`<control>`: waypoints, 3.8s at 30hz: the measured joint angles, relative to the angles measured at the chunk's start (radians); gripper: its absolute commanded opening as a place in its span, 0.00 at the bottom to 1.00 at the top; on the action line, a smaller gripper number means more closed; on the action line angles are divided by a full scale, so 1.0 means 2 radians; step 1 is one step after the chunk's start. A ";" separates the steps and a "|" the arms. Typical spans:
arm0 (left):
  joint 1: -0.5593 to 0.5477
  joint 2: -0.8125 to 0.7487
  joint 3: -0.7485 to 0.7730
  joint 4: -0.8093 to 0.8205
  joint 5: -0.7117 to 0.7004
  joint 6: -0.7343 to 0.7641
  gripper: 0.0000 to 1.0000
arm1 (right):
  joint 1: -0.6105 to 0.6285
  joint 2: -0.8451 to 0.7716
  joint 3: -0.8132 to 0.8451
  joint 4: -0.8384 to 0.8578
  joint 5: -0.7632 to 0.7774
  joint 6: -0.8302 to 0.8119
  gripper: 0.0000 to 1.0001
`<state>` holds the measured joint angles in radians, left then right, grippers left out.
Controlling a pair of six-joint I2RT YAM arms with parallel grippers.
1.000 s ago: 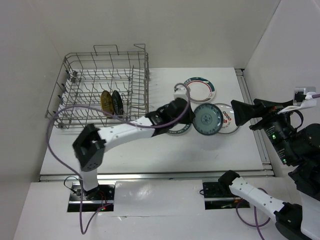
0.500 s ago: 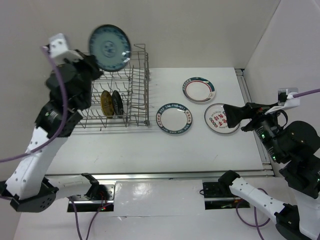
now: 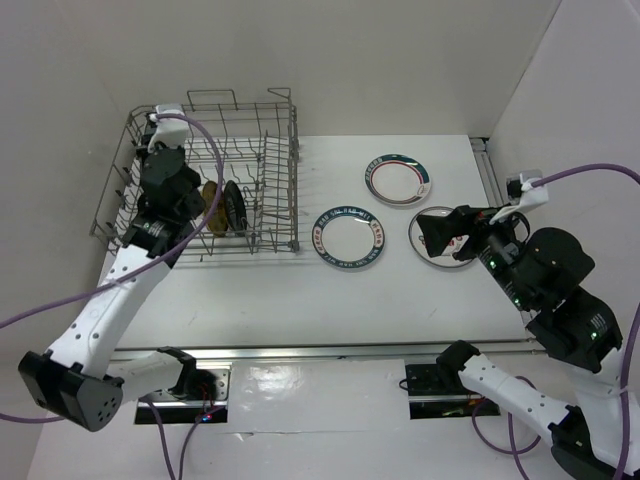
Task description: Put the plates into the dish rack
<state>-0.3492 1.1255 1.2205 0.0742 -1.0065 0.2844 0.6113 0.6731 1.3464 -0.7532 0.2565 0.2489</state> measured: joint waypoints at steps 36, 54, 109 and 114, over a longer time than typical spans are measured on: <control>0.094 0.073 -0.146 0.041 0.081 -0.080 0.00 | 0.000 -0.022 -0.023 0.007 -0.020 -0.003 1.00; 0.080 0.124 -0.132 0.014 0.074 -0.107 0.20 | 0.009 -0.029 -0.023 0.010 -0.012 -0.006 1.00; 0.045 -0.286 -0.097 -0.212 0.675 -0.344 1.00 | 0.001 0.369 -0.463 0.553 0.102 0.290 1.00; 0.045 -0.293 -0.104 -0.226 0.674 -0.344 1.00 | -0.014 0.406 -0.448 0.588 0.112 0.313 0.92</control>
<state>-0.2596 0.5396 1.0122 -0.3771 0.3420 -0.4026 0.5835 1.4845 0.4511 0.4221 0.4808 0.8753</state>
